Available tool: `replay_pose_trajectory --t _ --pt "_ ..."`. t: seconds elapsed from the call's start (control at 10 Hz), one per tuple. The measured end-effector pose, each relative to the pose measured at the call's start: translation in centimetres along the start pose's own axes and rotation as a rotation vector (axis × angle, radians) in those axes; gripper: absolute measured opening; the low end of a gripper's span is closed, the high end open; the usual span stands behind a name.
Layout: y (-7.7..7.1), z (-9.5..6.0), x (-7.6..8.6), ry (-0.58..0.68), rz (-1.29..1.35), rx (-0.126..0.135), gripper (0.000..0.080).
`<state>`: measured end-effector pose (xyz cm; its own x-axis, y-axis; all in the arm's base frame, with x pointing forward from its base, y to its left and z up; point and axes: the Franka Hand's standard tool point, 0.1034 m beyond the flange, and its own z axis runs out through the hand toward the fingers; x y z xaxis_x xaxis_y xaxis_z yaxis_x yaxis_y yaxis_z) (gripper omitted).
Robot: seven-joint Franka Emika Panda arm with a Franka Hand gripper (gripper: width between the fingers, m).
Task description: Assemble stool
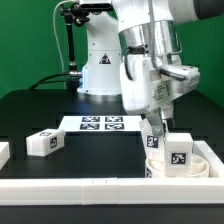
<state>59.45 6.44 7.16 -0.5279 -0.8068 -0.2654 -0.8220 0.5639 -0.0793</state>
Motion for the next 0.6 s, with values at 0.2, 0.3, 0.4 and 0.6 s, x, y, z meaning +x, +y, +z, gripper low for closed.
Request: replay_pose_trajectory --t 0.2,0.3,0.4,0.6 --pt "0.25 0.09 -0.38 -0.009 0.142 0.007 0.0345" --pt "0.37 0.13 -0.55 -0.010 0.190 0.007 0.0343" --pt "0.45 0.15 -0.63 -0.010 0.220 0.003 0.0343" --pt "0.63 0.17 -0.82 -0.019 0.254 -0.009 0.0343"
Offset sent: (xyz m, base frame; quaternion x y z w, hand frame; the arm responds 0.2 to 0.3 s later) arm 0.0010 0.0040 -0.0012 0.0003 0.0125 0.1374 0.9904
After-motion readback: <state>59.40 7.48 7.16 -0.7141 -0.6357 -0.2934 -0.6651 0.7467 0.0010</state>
